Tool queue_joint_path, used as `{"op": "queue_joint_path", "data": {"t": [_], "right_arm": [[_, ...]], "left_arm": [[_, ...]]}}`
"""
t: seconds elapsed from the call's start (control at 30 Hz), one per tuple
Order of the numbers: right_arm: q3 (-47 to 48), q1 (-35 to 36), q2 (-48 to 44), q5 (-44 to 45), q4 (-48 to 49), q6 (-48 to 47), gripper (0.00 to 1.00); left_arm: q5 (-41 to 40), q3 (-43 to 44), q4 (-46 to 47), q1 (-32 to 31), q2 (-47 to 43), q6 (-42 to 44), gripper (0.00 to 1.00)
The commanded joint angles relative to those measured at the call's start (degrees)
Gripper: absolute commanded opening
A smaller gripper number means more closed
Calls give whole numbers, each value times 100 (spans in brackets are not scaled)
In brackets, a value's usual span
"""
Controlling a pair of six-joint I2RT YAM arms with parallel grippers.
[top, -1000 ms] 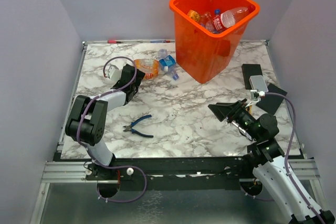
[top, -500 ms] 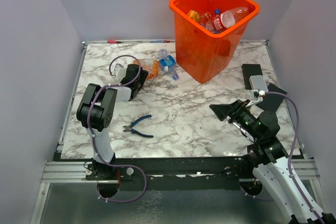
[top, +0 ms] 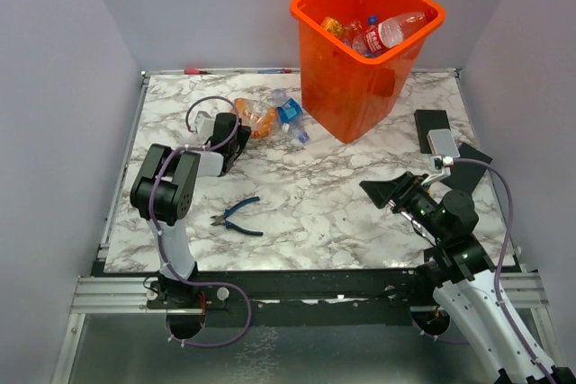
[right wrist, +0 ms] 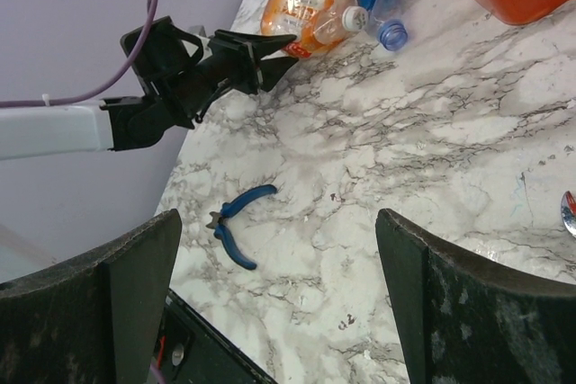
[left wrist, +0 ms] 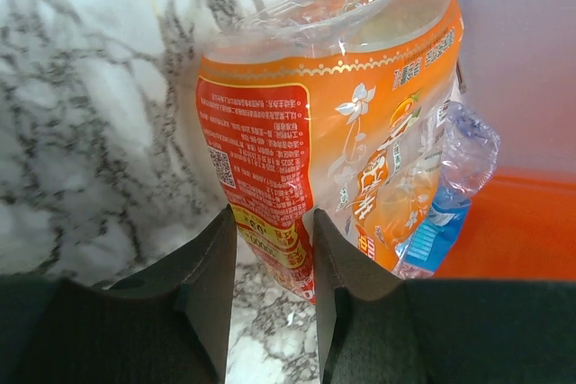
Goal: Put the plastic bottles in the bin
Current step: Pick up the plastic bottle at the center of the board.
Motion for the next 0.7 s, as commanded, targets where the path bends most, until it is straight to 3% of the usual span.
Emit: {"op": "queue_joint_path", "data": {"t": [0.0,0.2,0.47,0.57,0.67], "right_arm": [[95,44,-83,133,-210,-80,92],[-41,44,-3,-38,-124,-12,92],[-155,59,369,-561,609,276,89],[-290,97,494,-554,1022,443,88],[-491,264,691,-414,1354,525,87]], "left_arm": [[223,-571,5,123,-616,225,14],[296,-1550,-58,255,-1967,372,0],[719,-2527,-524,175,-4238,264,0],[1153,-2608,-1010,-123,-4640,349,0],[1102,-2929,-1103,-631,-5072,-40,0]]}}
